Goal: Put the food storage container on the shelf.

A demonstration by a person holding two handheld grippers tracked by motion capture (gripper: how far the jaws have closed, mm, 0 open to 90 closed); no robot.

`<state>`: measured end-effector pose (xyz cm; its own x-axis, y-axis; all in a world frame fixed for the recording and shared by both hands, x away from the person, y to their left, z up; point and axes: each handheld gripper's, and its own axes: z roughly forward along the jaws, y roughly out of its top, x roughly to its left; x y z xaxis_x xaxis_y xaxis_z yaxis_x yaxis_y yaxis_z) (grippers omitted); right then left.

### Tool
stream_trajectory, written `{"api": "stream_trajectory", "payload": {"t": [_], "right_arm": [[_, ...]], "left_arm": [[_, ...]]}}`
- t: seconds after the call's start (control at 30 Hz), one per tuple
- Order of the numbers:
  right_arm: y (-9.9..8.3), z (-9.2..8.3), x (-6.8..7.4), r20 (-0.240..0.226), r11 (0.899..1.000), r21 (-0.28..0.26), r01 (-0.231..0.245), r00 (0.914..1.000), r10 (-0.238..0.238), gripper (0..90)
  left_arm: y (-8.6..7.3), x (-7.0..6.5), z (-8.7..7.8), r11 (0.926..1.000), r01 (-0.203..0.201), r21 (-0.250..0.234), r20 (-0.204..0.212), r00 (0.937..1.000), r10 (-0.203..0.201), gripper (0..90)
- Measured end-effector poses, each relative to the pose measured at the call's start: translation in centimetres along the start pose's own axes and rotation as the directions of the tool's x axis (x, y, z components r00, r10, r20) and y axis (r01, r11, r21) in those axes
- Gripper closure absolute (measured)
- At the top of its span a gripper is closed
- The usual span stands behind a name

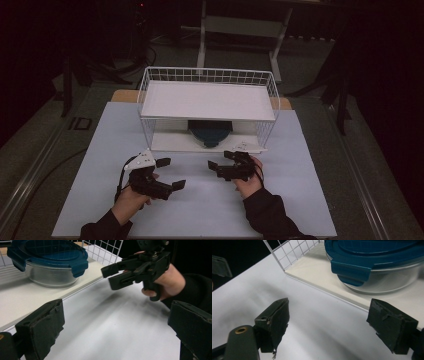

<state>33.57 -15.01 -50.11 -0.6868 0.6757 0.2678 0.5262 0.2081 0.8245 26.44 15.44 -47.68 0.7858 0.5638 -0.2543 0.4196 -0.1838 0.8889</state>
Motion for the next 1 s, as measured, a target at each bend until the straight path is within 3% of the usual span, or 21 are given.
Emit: {"api": "stream_trajectory", "payload": {"t": [0.3,0.77,1.0], "right_arm": [[-0.9,-3.0,-0.1,0.026,0.999,-0.032,0.0,0.9997,0.001,16.7],[-3.4,-7.4,0.4,0.041,0.999,-0.031,0.019,0.999,-0.017,16.6],[-4.3,-8.5,0.3,0.049,1.0,-0.02,0.023,0.9986,-0.022,16.7]], "left_arm": [[-0.1,-0.2,-0.5,0.9999,-0.01,-0.007,0.005,0.9999,0.01,1.1],[-0.8,-1.0,-0.2,0.9986,-0.048,0.022,0.038,0.9982,0.047,1.1],[-0.9,-1.4,-0.1,0.9975,-0.066,0.027,0.052,0.9966,0.064,1.1]]}}
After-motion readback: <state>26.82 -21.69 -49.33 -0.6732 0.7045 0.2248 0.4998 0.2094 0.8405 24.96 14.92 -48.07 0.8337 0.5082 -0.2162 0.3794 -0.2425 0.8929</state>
